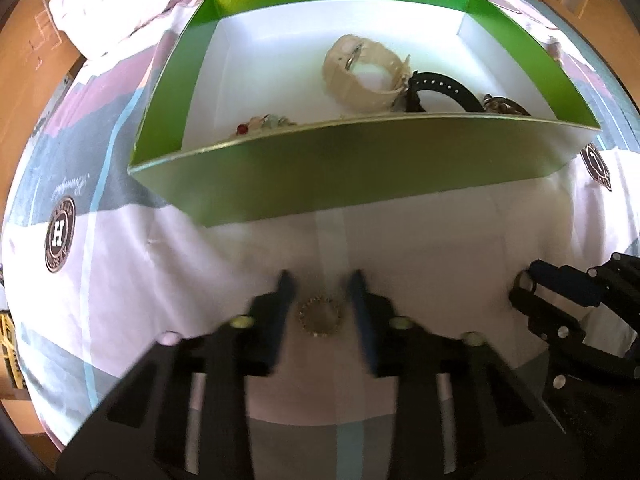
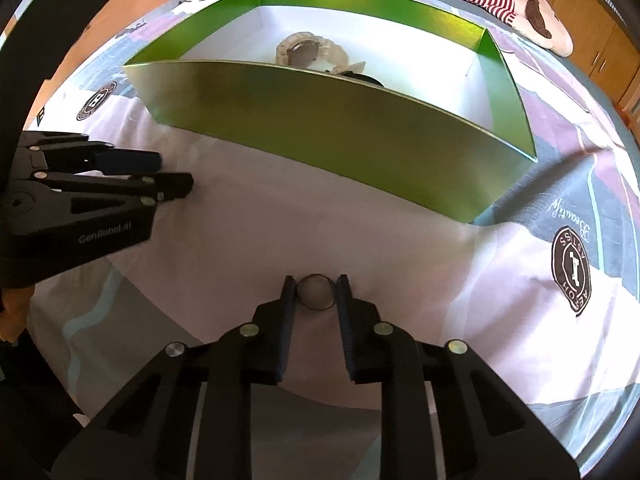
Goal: Organize jewelry
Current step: 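Grasp the beaded ring with the left tool while the right tool grasps the dark ring, then carry both rings into the green box and open both tools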
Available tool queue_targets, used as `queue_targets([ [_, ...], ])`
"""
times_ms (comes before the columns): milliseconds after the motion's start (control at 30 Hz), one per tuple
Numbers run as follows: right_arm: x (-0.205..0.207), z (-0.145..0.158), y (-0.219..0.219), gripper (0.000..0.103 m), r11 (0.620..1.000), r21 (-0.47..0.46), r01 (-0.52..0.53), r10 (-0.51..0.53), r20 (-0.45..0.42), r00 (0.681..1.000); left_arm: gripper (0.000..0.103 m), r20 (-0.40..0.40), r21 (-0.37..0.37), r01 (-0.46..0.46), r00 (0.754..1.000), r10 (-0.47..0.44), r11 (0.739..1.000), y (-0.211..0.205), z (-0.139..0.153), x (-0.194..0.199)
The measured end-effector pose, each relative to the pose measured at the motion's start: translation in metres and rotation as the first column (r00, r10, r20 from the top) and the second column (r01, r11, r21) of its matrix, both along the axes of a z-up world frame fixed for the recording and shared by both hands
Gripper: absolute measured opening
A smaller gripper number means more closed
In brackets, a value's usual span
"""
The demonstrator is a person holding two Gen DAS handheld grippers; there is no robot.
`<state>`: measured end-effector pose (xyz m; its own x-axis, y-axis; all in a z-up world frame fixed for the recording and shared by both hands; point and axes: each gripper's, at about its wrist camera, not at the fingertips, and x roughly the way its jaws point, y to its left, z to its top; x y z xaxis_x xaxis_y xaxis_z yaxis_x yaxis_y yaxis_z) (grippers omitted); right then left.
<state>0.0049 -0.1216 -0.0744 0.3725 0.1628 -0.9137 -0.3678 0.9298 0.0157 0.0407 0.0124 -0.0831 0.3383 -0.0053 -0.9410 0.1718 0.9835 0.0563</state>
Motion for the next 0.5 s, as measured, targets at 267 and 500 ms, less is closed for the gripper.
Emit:
queue_targets([
  [267, -0.004, 0.004, -0.002, 0.021, 1.0, 0.01, 0.012, -0.012, -0.006, 1.0, 0.006, -0.063, -0.154, -0.043, 0.997, 0.034, 0.987, 0.018, 0.009, 0.009],
  [500, 0.007, -0.001, -0.005, 0.021, 1.0, 0.017, 0.015, -0.014, -0.02, 1.0, 0.027, -0.082, -0.182, -0.041, 0.996, 0.026, 0.982, 0.021, 0.01, 0.009],
])
